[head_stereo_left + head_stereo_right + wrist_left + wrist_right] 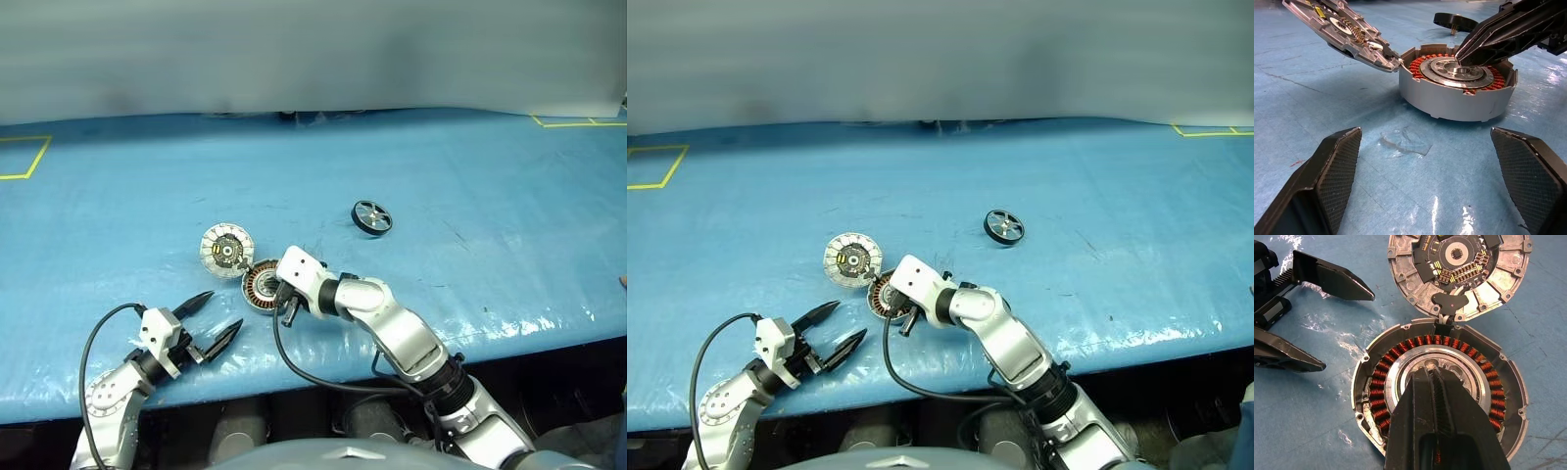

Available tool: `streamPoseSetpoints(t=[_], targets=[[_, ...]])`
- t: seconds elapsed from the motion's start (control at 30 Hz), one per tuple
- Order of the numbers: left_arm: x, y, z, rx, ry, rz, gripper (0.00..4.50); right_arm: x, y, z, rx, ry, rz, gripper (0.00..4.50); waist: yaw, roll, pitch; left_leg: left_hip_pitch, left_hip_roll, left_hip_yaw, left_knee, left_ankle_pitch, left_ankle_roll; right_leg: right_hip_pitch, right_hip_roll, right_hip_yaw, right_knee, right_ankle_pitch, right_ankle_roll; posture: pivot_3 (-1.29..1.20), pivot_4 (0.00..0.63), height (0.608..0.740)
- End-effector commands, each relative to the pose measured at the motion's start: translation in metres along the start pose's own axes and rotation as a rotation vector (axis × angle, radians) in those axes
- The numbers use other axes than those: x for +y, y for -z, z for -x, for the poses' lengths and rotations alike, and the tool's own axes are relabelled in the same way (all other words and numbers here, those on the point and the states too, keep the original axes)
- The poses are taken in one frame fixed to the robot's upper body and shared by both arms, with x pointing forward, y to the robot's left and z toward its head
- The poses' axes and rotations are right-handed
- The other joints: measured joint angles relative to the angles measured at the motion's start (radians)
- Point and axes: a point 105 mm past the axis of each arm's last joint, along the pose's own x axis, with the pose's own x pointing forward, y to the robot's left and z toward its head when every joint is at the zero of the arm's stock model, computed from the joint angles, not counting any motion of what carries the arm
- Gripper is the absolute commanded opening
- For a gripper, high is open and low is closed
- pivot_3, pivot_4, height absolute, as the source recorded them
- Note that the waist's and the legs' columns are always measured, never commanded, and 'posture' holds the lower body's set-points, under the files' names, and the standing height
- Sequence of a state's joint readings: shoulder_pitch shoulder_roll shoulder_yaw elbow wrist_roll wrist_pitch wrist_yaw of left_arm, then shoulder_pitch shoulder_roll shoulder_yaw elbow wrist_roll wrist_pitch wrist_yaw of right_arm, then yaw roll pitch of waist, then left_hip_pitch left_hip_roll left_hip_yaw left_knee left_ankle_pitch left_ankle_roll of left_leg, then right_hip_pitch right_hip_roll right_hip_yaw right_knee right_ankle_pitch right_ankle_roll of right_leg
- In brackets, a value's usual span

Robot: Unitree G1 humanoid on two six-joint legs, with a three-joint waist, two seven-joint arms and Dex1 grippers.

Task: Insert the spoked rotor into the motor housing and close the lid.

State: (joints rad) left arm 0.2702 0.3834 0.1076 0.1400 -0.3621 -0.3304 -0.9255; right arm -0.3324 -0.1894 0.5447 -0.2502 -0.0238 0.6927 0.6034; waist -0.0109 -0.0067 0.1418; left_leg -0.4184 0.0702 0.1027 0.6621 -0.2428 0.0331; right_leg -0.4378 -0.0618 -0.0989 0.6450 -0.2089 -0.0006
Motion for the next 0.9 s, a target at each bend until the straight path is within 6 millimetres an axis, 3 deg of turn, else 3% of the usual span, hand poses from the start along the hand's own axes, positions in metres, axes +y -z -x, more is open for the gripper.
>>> streamPoseSetpoints(t=[0.03,0.43,0.73,0.9], targets=[[-0.002,0.008,0.0,0.024,0.0,0.021,4.5,0.001,-0.011,0.001,-0.037,0.001,0.024,0.15,0.0,0.0,0.0,0.0,0.0,0.0,0.0,0.0,0.0,0.0,0.0,0.0,0.0,0.0,0.0,0.0,0.15,0.74],[-0.002,0.009,0.002,0.03,-0.006,0.021,4.5,-0.001,0.016,-0.007,0.053,0.008,0.018,0.15,-0.001,0.0,0.0,0.001,0.0,0.0,0.0,0.0,0.0,0.001,0.0,0.0,0.0,0.0,0.0,0.0,0.15,0.74],[-0.003,0.006,0.002,0.009,0.001,0.029,4.5,-0.007,-0.025,0.009,-0.12,0.004,-0.004,0.15,-0.001,0.001,0.0,0.0,0.0,0.0,0.0,0.0,0.0,0.0,0.0,0.0,0.0,0.0,0.0,0.0,0.15,0.74],[-0.002,-0.004,0.005,-0.006,0.038,0.006,4.5,-0.041,-0.024,0.033,-0.135,0.156,-0.024,0.15,0.0,0.0,0.0,-0.001,0.0,0.0,0.0,0.0,0.0,0.0,0.0,0.0,-0.001,0.0,0.0,0.0,0.15,0.74]])
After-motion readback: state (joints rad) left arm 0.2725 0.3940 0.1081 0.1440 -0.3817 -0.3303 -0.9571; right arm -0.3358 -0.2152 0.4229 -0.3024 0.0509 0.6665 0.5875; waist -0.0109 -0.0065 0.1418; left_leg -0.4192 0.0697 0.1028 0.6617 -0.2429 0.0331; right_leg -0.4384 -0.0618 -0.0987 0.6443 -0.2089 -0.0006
